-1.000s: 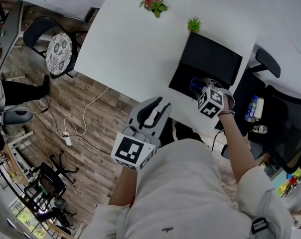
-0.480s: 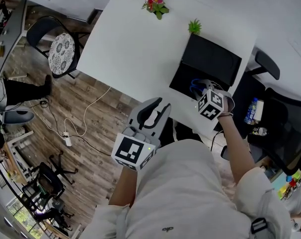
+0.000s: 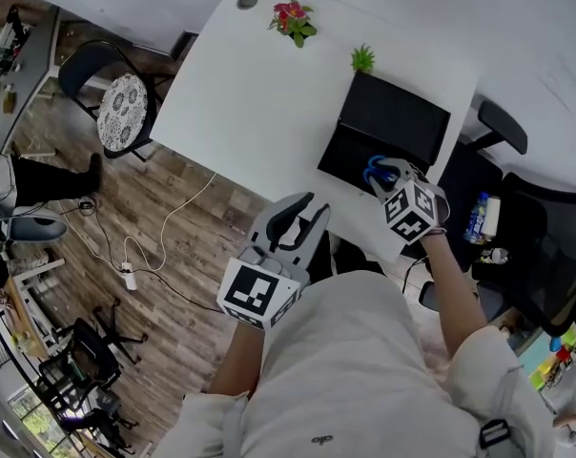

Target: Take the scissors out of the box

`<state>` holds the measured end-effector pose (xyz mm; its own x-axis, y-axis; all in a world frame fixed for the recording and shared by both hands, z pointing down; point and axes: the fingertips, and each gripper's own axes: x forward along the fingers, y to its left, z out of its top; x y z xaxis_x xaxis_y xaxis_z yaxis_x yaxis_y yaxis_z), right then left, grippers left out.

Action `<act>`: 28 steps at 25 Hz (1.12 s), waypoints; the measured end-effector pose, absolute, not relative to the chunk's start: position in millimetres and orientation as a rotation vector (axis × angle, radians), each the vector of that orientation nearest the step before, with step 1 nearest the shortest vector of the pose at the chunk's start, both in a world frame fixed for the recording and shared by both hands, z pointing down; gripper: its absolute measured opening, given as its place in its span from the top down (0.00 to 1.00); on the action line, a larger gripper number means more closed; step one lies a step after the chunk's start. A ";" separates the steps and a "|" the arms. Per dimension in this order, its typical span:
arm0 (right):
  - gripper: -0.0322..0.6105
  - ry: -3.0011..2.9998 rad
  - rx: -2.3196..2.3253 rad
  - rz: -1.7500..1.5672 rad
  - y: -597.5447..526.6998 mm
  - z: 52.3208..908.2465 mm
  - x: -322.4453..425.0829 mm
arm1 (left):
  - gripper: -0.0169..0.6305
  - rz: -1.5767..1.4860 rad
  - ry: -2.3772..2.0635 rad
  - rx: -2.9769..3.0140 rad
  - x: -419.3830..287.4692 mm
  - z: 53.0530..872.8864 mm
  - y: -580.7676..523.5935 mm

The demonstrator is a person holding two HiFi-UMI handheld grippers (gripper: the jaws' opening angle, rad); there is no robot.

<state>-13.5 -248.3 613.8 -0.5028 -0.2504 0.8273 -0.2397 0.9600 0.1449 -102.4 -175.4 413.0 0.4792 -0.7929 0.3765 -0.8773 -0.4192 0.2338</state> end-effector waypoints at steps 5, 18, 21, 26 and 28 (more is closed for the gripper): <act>0.82 -2.171 0.378 -0.001 -241.9 594.3 -9.0 | 0.80 0.285 -1.406 2.351 -91.4 407.2 -166.1; 0.82 -2.314 0.450 -0.060 -224.0 531.4 4.2 | 0.80 0.267 -1.454 2.385 -66.0 394.7 -143.5; 0.82 -2.359 0.473 -0.051 -219.4 514.4 6.9 | 0.80 0.265 -1.466 2.393 -60.6 391.3 -138.6; 0.82 -2.451 0.509 -0.021 -212.7 485.5 9.3 | 0.80 0.259 -1.496 2.398 -57.1 386.7 -132.1; 0.81 -2.490 0.518 -0.011 -209.3 473.2 9.8 | 0.80 0.259 -1.511 2.395 -56.7 386.2 -128.7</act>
<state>9.8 -209.3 473.2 -0.7508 -0.3668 0.5494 -0.3620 0.9241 0.1223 -56.7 -128.7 386.2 0.4317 -0.8485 0.3060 -0.9020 -0.4037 0.1530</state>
